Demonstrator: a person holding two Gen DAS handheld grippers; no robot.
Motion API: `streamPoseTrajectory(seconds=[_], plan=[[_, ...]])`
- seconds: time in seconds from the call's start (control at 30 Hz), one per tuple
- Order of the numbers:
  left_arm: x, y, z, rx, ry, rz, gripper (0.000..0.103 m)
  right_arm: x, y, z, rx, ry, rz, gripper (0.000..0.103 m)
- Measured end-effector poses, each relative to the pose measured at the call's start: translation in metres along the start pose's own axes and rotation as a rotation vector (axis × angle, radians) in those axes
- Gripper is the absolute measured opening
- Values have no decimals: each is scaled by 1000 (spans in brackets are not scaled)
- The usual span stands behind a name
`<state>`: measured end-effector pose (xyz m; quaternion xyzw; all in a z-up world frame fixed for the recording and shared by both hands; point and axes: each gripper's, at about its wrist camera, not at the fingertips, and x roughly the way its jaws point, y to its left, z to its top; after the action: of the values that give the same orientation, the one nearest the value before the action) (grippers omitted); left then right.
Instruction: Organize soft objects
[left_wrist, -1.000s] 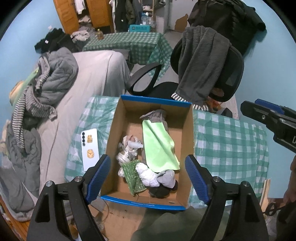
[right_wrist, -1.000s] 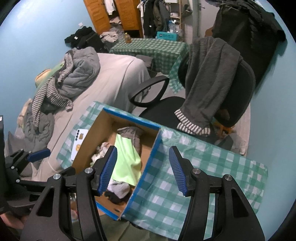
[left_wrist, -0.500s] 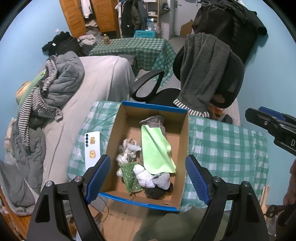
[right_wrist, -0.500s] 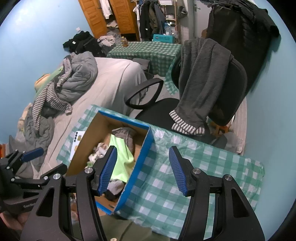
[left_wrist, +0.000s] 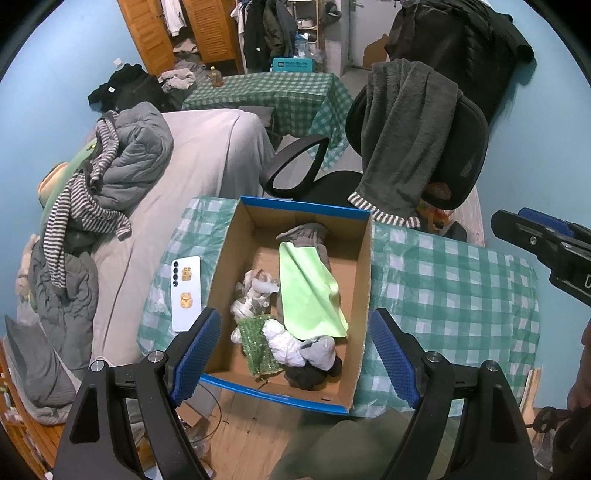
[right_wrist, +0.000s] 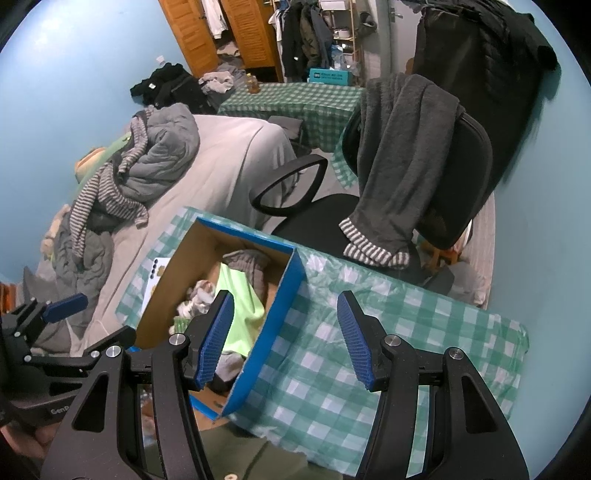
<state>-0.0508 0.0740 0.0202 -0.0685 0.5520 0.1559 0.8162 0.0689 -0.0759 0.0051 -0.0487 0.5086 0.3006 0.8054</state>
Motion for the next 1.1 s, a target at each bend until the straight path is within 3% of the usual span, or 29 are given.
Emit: streamPoseTrajectory(seconds=[1.1], plan=[[-10,-15,-7,22,7,-13,84,0,-9,-4,3,-2,5,57]])
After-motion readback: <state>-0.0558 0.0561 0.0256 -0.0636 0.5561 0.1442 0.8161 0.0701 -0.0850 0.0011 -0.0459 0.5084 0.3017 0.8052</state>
